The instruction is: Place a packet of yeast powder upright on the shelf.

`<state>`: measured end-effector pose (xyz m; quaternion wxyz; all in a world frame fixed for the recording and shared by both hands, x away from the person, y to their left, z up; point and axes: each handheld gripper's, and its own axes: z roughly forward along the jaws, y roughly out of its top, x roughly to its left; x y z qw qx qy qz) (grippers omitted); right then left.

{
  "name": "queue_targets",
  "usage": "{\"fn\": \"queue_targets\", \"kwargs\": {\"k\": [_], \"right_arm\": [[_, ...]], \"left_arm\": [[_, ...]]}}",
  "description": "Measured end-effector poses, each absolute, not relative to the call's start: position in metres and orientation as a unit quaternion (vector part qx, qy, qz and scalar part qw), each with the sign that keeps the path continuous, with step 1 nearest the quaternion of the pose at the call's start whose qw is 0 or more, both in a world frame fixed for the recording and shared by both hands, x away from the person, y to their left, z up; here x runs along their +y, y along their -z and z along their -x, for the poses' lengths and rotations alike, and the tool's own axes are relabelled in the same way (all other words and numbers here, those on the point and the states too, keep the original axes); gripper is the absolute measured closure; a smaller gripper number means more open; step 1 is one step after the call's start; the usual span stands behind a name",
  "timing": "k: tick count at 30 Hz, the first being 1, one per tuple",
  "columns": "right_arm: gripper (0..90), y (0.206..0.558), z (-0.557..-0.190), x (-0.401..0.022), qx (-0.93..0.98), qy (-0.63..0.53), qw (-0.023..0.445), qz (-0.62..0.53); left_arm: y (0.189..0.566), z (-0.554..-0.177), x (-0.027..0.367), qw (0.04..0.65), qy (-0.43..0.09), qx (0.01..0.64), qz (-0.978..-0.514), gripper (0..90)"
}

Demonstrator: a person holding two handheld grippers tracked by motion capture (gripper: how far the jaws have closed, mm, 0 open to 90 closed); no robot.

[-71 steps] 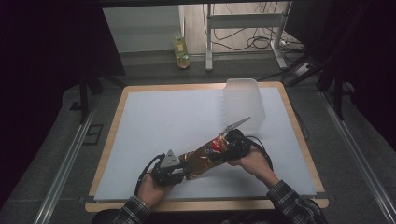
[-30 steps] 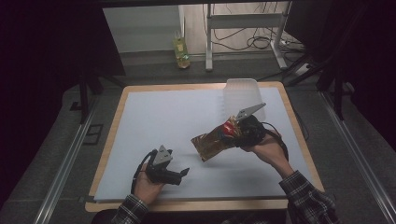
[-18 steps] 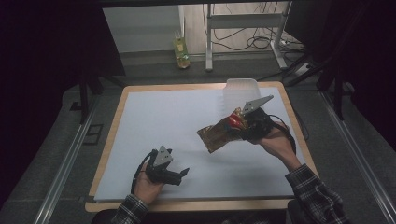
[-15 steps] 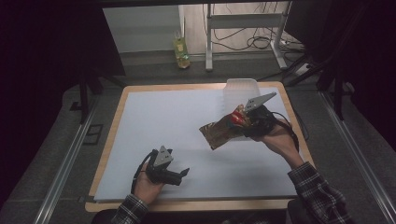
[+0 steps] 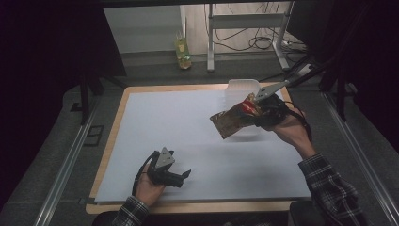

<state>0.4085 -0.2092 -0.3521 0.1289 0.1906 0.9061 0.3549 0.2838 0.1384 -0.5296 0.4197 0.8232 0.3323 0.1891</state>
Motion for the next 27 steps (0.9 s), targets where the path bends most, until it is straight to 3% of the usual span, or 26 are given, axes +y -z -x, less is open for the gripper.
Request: {"fn": "queue_targets", "kwargs": {"k": [27], "right_arm": [[70.0,0.314,-0.460,-0.236,0.917,-0.283,0.227,-0.164]], "left_arm": [[0.530,-0.285,0.140,0.420,-0.191,0.331,-0.823,3.7]]}}
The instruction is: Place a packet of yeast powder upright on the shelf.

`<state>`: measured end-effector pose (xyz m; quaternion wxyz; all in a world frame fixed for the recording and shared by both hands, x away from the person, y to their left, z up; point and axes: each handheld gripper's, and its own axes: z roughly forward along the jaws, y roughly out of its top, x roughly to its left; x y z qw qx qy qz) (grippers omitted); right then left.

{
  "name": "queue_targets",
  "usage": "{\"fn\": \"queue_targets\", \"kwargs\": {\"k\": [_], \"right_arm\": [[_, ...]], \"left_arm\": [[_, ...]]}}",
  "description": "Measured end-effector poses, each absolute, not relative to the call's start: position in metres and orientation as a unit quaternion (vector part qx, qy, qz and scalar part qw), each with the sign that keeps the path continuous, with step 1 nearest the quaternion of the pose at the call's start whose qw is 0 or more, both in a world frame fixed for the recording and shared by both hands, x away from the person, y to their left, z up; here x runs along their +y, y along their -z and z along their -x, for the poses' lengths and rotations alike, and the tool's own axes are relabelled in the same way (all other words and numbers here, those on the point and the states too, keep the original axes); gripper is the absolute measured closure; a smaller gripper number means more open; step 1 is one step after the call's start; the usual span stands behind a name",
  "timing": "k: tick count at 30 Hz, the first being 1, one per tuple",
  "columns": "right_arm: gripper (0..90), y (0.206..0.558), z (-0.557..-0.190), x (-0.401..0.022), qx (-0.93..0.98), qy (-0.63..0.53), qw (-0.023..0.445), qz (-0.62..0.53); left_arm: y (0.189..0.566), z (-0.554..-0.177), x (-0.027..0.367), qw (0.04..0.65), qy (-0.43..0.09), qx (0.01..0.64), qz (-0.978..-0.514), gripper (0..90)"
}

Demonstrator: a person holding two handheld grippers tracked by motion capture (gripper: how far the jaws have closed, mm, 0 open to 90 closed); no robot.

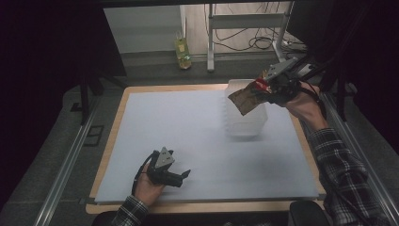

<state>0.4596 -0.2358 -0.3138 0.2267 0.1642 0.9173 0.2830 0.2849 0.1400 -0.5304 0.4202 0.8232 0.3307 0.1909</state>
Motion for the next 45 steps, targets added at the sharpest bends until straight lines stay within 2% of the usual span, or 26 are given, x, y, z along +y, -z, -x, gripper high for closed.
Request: {"fn": "queue_targets", "kwargs": {"k": [18,45], "right_arm": [[70.1,0.318,-0.496,-0.229,0.930,-0.229,0.265,-0.109],[70.2,0.340,-0.530,-0.225,0.955,-0.185,0.231,-0.020]], "left_arm": [[0.531,-0.286,0.141,0.418,-0.186,0.330,-0.825,3.5],[0.531,-0.287,0.143,0.418,-0.183,0.335,-0.824,3.6]]}}
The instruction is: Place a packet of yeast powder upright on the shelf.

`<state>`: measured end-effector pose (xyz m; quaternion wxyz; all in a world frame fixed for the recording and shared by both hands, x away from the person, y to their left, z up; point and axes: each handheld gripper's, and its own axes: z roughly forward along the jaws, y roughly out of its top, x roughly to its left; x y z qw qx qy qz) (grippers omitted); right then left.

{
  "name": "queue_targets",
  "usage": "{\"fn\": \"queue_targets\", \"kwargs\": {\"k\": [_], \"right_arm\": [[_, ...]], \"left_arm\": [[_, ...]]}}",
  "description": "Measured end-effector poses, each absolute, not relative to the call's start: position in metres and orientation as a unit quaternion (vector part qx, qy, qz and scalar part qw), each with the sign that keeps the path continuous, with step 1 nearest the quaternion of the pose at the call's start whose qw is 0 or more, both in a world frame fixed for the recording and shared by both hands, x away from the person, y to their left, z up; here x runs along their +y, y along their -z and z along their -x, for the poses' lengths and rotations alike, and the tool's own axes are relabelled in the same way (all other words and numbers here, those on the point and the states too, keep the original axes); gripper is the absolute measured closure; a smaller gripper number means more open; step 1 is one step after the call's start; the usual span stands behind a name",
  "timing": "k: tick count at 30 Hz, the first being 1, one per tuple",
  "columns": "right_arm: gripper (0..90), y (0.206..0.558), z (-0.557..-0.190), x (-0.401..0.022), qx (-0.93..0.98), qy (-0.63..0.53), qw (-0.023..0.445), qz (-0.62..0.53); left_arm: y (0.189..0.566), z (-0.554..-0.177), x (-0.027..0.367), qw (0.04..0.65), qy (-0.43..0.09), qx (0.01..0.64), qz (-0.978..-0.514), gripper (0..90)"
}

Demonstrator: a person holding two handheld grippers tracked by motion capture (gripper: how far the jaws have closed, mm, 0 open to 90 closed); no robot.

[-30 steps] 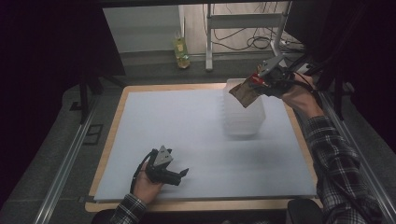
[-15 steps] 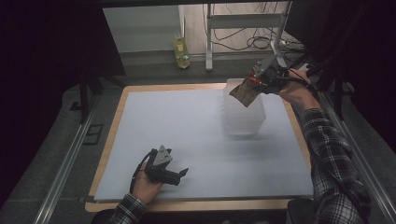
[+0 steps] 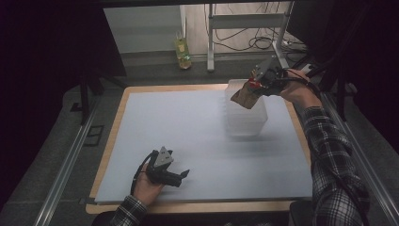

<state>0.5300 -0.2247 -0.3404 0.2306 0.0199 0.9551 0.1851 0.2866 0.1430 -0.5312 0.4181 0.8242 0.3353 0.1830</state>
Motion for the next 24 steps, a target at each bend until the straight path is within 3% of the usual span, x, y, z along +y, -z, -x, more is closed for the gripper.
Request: {"fn": "queue_targets", "kwargs": {"k": [6,15,24], "right_arm": [[70.3,0.340,-0.533,-0.221,0.954,-0.168,0.248,-0.014],[70.7,0.344,-0.534,-0.219,0.962,-0.173,0.213,0.007],[70.9,0.370,-0.540,-0.207,0.973,-0.123,0.195,0.010]], "left_arm": [[0.531,-0.287,0.144,0.418,-0.183,0.336,-0.824,3.6],[0.531,-0.287,0.144,0.418,-0.182,0.337,-0.824,3.6],[0.531,-0.287,0.145,0.415,-0.183,0.337,-0.825,3.7]]}}
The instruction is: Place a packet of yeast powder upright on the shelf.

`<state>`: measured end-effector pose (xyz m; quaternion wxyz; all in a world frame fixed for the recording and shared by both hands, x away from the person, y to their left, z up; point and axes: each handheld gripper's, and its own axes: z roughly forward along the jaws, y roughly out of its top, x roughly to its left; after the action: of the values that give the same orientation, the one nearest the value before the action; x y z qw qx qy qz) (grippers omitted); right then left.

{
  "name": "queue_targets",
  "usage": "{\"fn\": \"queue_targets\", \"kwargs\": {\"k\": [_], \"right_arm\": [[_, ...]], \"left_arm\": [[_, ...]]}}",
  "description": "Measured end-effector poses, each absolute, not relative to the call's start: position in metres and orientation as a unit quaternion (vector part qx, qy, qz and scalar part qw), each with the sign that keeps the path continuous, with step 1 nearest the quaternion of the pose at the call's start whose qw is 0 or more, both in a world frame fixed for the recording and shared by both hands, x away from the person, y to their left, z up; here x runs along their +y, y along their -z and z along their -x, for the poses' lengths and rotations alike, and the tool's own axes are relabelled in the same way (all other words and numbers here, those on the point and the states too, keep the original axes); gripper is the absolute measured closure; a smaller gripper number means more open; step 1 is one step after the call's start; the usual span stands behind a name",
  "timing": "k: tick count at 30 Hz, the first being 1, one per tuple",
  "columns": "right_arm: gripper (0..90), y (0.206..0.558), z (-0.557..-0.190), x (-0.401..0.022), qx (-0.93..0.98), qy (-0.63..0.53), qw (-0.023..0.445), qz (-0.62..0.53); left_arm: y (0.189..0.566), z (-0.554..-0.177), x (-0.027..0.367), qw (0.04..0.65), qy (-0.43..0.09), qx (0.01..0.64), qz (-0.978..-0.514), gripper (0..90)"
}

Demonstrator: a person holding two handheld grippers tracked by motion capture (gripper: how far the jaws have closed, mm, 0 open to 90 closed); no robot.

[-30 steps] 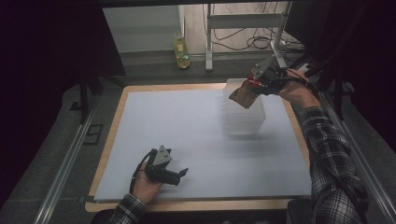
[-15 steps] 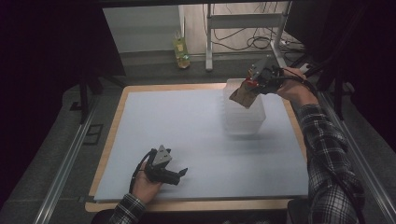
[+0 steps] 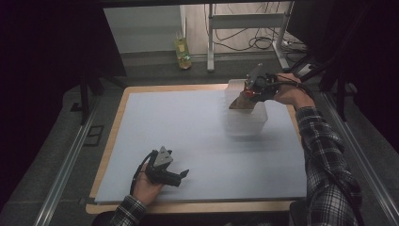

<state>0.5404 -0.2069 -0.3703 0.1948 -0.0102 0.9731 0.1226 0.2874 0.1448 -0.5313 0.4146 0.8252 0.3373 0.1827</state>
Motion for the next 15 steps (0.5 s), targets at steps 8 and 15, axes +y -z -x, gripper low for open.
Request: {"fn": "queue_targets", "kwargs": {"k": [8,15], "right_arm": [[69.3,0.388,-0.552,-0.197,0.977,-0.113,0.180,-0.013],[62.2,0.395,-0.557,-0.201,0.972,-0.159,0.159,-0.065]], "left_arm": [[0.531,-0.287,0.144,0.412,-0.183,0.337,-0.826,3.7],[0.531,-0.287,0.145,0.413,-0.184,0.338,-0.826,3.7]]}}
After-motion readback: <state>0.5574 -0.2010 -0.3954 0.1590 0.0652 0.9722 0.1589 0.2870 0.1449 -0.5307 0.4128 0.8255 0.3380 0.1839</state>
